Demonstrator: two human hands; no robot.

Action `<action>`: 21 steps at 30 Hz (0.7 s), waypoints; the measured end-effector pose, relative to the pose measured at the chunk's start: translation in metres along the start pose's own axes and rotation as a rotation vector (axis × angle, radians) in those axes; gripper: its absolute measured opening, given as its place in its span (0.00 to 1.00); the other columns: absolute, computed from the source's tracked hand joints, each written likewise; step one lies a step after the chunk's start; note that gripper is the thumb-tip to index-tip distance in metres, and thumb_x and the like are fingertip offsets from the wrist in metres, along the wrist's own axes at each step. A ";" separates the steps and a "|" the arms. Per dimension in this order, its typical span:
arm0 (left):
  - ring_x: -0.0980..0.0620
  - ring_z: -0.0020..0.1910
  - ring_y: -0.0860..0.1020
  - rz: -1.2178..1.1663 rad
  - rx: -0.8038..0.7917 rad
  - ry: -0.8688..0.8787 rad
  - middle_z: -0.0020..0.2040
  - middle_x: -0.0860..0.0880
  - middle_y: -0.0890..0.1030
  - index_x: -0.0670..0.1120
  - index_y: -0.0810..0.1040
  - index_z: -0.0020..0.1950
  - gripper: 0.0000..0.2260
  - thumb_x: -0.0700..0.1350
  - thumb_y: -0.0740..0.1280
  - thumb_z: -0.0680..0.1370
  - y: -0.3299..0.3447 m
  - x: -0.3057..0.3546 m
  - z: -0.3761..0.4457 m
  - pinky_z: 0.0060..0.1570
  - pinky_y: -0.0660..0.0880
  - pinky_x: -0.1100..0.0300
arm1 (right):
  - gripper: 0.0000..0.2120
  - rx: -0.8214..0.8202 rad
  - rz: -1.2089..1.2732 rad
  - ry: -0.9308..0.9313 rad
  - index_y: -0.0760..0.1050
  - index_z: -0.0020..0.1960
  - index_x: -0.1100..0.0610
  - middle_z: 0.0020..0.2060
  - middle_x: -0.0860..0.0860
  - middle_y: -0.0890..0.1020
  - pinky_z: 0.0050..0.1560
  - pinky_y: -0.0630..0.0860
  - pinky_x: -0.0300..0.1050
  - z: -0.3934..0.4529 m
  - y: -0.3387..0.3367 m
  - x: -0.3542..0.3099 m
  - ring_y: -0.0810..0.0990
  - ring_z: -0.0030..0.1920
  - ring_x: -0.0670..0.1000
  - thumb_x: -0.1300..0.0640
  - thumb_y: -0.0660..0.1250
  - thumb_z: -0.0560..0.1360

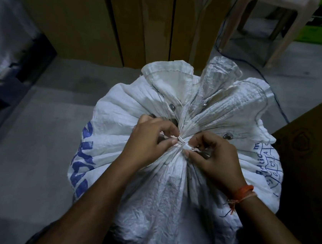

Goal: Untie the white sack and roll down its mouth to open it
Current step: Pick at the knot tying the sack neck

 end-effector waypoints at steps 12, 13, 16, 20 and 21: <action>0.50 0.67 0.70 -0.025 -0.046 -0.139 0.57 0.60 0.81 0.58 0.82 0.47 0.02 0.53 0.73 0.79 0.009 -0.002 -0.002 0.65 0.66 0.48 | 0.09 0.108 -0.049 -0.047 0.80 0.41 0.53 0.35 0.44 0.81 0.39 0.71 0.27 -0.007 0.009 0.003 0.80 0.39 0.45 0.60 0.80 0.68; 0.49 0.64 0.74 -0.050 -0.053 -0.142 0.52 0.60 0.83 0.58 0.81 0.47 0.03 0.54 0.72 0.78 0.010 -0.003 -0.002 0.65 0.71 0.44 | 0.09 0.127 -0.043 -0.043 0.80 0.41 0.53 0.35 0.45 0.82 0.39 0.71 0.27 -0.009 0.010 0.002 0.81 0.39 0.45 0.60 0.80 0.68; 0.47 0.50 0.82 -0.133 -0.057 -0.179 0.41 0.59 0.84 0.59 0.81 0.44 0.05 0.58 0.68 0.75 0.013 -0.007 -0.001 0.58 0.79 0.38 | 0.09 0.163 -0.006 -0.015 0.80 0.41 0.53 0.33 0.47 0.82 0.39 0.71 0.26 -0.011 0.012 0.001 0.81 0.38 0.45 0.60 0.79 0.68; 0.50 0.51 0.83 -0.169 -0.053 -0.197 0.43 0.58 0.86 0.60 0.82 0.45 0.05 0.59 0.68 0.74 0.014 -0.007 -0.002 0.57 0.80 0.40 | 0.07 0.170 0.026 -0.008 0.80 0.41 0.52 0.35 0.46 0.83 0.41 0.78 0.38 -0.013 0.016 0.002 0.82 0.37 0.45 0.59 0.78 0.69; 0.51 0.52 0.84 -0.175 -0.056 -0.196 0.44 0.58 0.87 0.60 0.82 0.45 0.06 0.59 0.68 0.74 0.014 -0.006 -0.002 0.58 0.80 0.41 | 0.07 0.173 0.030 -0.008 0.81 0.41 0.52 0.35 0.46 0.83 0.41 0.79 0.40 -0.013 0.016 0.002 0.82 0.37 0.45 0.59 0.78 0.69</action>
Point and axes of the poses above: each hand's wrist, its own z-axis towards the middle knuckle, its own y-axis out of the palm, x = y × z, the point moved 3 cm from there along z, towards the middle knuckle
